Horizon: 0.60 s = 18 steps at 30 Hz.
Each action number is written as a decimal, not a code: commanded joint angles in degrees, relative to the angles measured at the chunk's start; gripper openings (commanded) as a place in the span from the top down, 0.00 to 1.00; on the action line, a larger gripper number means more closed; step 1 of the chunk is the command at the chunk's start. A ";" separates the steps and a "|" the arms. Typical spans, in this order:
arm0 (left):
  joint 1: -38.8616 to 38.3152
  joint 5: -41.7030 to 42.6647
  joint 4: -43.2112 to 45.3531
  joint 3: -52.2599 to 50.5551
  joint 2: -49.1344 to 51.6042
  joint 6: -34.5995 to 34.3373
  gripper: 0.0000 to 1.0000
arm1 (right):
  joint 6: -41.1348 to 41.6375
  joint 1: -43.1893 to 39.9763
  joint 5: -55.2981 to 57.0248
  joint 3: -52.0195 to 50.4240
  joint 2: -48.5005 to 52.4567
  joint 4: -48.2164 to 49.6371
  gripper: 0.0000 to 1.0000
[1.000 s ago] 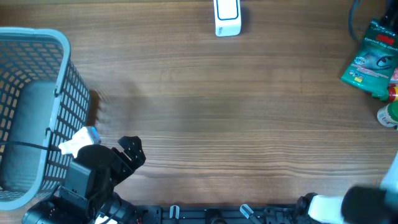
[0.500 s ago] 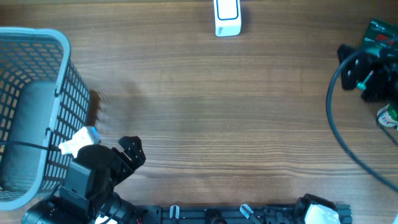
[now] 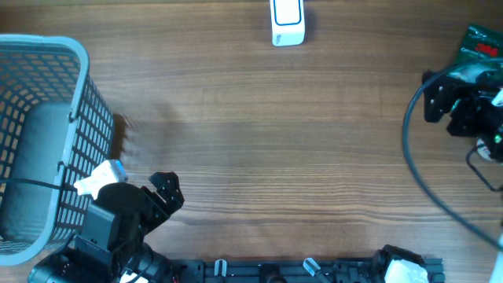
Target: Scan the item barcode
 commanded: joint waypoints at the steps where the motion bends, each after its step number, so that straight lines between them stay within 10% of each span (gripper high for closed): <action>1: -0.31 -0.74 -0.07 0.04 -0.26 0.92 0.00 | -0.98 4.35 -1.33 -10.62 -9.68 11.96 0.00; 18: -0.31 -0.76 -0.07 0.04 -0.26 0.92 0.00 | -0.94 15.76 4.07 -68.19 -53.00 61.57 0.00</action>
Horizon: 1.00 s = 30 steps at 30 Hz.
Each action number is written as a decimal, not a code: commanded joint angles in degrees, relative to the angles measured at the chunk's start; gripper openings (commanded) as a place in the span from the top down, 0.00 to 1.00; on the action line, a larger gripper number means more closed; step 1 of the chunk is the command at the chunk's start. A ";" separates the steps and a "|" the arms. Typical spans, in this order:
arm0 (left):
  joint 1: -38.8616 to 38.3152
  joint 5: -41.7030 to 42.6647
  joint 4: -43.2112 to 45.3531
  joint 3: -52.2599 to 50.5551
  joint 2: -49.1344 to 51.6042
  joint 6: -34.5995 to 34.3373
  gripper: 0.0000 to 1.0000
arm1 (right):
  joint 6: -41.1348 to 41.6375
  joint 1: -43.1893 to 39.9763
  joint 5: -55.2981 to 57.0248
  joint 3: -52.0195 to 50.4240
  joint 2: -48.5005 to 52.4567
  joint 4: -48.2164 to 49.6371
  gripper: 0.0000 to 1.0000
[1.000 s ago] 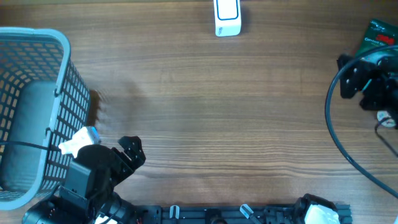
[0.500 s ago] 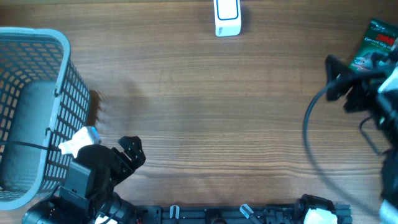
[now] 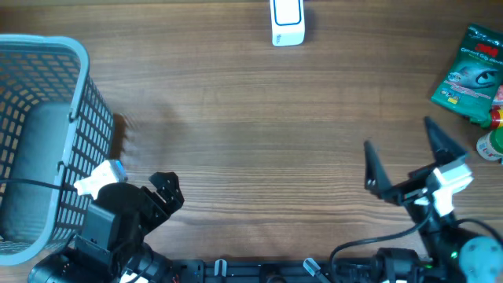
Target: Scan the item barcode
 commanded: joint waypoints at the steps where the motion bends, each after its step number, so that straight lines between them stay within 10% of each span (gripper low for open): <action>1: -0.31 -0.74 -0.02 0.04 -0.24 0.92 0.00 | 0.24 1.88 4.28 -8.26 -7.28 3.65 0.00; 14: -0.31 -0.74 -0.02 0.04 -0.24 0.92 0.00 | 9.25 1.86 14.58 -24.79 -10.93 11.13 0.00; 30: -0.31 -0.76 0.00 0.04 -0.24 0.92 0.00 | 9.14 1.84 14.99 -25.22 -10.10 -2.23 0.00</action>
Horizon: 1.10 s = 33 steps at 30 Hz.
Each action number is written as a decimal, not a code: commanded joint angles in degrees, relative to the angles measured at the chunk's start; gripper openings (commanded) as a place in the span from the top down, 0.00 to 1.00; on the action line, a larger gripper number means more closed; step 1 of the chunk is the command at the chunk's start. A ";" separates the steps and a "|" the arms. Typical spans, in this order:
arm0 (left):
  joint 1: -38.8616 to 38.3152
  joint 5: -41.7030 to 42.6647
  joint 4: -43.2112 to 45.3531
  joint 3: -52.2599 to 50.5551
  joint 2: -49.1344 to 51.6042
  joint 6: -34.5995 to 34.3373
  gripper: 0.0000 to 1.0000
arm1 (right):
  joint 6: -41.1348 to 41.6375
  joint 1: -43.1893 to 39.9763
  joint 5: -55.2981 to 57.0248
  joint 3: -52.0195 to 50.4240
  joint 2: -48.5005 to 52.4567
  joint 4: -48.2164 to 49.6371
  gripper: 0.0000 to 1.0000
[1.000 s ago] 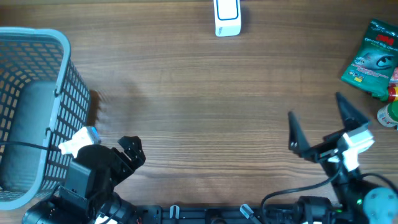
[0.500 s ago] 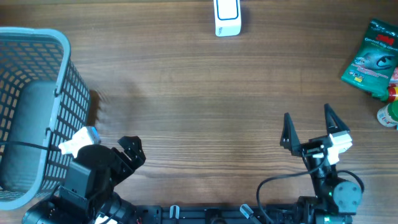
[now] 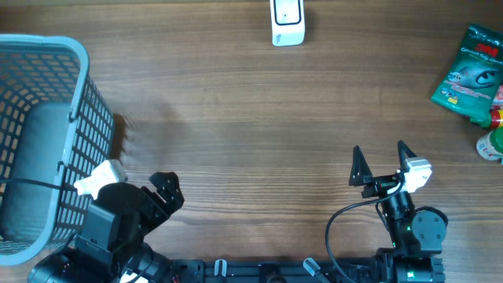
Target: Scan the item barcode
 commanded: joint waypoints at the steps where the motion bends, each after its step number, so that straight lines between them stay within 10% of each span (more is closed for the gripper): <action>1: -0.31 -0.74 -0.02 0.04 -0.24 0.92 0.00 | 1.07 0.22 1.20 0.00 -0.11 0.28 0.00; 17: 2.43 -0.46 -1.55 -0.20 -2.69 1.27 0.00 | 1.07 0.22 1.20 0.00 -0.11 0.26 0.00; 25: 14.84 -5.11 16.50 -11.41 -14.71 1.95 0.00 | 1.09 0.22 1.20 -0.02 -0.11 0.28 0.00; 33: 21.73 8.02 53.79 -33.55 -26.18 34.84 0.00 | 1.07 0.22 1.20 -0.02 -0.11 0.28 0.00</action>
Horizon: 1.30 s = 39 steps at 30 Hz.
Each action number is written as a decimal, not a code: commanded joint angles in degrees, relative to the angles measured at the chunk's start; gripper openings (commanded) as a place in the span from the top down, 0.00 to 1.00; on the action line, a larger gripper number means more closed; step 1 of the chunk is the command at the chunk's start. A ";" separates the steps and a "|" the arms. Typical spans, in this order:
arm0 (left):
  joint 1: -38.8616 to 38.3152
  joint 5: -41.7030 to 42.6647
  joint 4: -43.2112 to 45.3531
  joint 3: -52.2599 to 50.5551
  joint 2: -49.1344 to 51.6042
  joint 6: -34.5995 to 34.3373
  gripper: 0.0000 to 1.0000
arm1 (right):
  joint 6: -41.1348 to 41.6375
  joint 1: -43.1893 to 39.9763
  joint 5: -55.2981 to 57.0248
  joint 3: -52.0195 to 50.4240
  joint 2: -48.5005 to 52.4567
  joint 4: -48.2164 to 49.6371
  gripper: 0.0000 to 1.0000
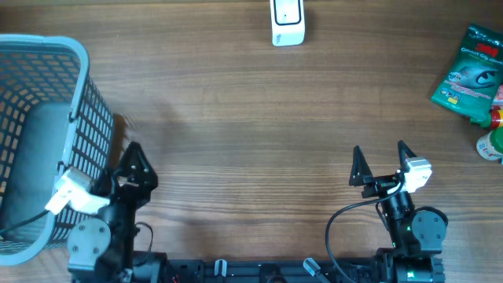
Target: Scan the item barcode
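The white barcode scanner (pixel 286 23) stands at the far edge, centre. A green packet (pixel 474 75) lies flat at the far right, with nothing holding it. My right gripper (pixel 380 157) is near the front right. It is open, its two fingers spread and empty, well apart from the packet. My left gripper (pixel 135 165) is at the front left, pointing away from me beside the basket wall. Its fingers overlap in this view, so their state is unclear.
A grey mesh basket (pixel 78 59) fills the left side. A white bottle with red and green parts (pixel 491 144) sits at the right edge below the packet. Bare wood (pixel 251 134) lies between the arms and the scanner.
My left arm has changed pose: its gripper was low by the front edge and is now farther left, beside the basket wall. The right arm, packet and scanner are unchanged.
First my right gripper was over the green packet at the far right. Then it was back near the front, open and empty, with the packet lying at the right. It then stood farther left at the front right and stays there. The left arm has since shifted toward the basket.
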 commanded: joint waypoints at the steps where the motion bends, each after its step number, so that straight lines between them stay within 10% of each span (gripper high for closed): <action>1: 1.38 8.94 13.00 -10.10 -4.02 23.93 0.00 | 1.09 0.22 1.03 -0.02 -0.11 0.31 0.00; 9: 2.84 9.64 28.61 -26.23 -6.67 31.06 0.00 | 1.07 0.22 1.03 0.00 -0.11 0.31 0.00; 18: 3.30 16.63 26.67 -32.87 -11.67 41.09 0.00 | 1.07 0.22 1.03 0.00 -0.11 0.31 0.00; 39: 3.28 16.22 26.71 -32.87 -11.67 39.36 0.00 | 1.09 0.22 1.03 -0.02 -0.11 0.31 0.00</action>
